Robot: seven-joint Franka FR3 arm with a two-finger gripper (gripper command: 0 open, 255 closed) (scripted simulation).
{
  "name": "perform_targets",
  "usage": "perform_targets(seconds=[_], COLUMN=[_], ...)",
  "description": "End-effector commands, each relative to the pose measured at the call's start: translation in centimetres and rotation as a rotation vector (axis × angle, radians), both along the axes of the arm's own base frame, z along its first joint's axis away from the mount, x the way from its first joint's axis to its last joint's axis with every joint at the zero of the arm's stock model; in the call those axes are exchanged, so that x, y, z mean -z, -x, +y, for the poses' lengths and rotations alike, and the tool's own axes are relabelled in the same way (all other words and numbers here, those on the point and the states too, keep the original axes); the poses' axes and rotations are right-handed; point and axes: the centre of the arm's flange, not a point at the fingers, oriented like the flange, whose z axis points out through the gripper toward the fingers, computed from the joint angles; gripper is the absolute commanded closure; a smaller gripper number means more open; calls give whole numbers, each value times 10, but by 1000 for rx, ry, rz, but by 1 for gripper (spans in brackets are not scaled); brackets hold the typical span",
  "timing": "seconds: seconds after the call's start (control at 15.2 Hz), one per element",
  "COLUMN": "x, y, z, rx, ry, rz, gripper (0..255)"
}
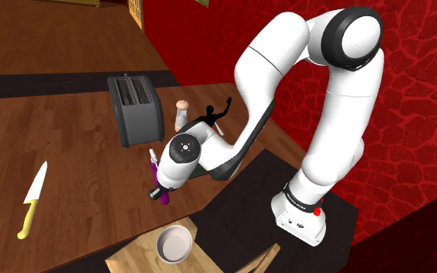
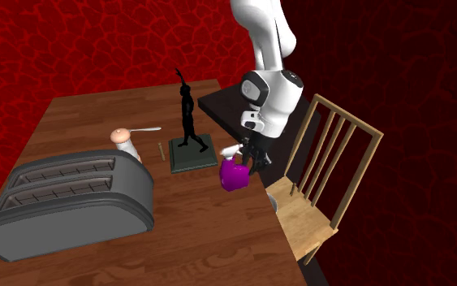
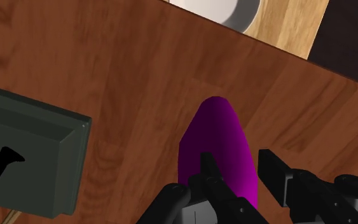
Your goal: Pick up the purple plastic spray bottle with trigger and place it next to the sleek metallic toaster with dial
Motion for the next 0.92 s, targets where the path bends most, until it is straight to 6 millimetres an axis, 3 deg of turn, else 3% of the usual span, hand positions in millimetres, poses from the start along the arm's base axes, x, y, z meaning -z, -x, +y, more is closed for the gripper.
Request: perform_targets(seconds=[0.0, 0.86], x=[-10, -79], y=[0, 0], z=[-1, -1], rx=[0, 0], ry=[0, 0], rz=[0, 0], gripper=[255, 255])
